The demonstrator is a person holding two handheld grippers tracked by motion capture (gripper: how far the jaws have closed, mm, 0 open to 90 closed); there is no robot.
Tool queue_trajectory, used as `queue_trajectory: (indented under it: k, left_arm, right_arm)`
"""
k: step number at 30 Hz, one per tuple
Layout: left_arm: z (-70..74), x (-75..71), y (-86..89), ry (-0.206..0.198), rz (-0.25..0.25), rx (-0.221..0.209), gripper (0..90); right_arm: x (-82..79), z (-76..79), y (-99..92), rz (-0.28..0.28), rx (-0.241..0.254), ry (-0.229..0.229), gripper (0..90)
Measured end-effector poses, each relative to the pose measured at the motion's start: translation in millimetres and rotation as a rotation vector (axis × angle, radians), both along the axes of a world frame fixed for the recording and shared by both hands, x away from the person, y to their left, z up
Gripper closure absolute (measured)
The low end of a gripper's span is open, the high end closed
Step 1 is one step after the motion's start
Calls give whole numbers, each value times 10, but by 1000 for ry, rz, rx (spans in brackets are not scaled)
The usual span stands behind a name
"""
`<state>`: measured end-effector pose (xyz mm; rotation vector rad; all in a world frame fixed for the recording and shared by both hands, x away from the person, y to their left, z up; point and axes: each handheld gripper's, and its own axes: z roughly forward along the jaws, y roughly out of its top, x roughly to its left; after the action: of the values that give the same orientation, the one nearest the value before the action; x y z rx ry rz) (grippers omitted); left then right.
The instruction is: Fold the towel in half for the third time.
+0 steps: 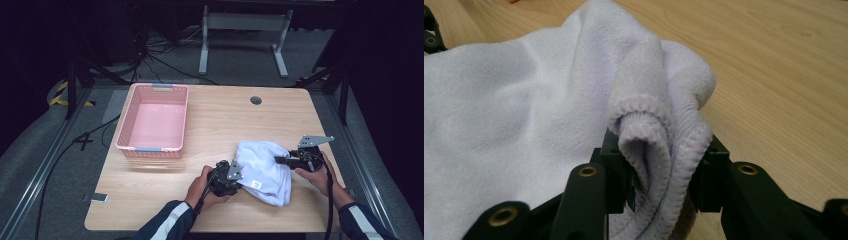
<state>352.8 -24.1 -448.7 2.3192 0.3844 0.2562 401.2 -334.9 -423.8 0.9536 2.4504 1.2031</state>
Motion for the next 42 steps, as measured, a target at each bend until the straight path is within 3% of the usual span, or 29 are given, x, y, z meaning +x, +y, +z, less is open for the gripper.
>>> queue_trajectory:
  k: [13, 23, 34, 42]
  left_arm:
    - [157, 89, 255, -34, 52, -48, 675]
    - [230, 143, 479, -54, 109, -54, 676]
    - [266, 168, 633, -52, 157, -84, 676]
    - [330, 205, 791, -72, 195, -98, 677]
  right_arm:
    - [171, 202, 232, 33, 16, -42, 660]
    - [283, 284, 488, 55, 4, -81, 659]
    - [378, 366, 676, 85, 5, -97, 659]
    - [473, 423, 853, 97, 6, -108, 659]
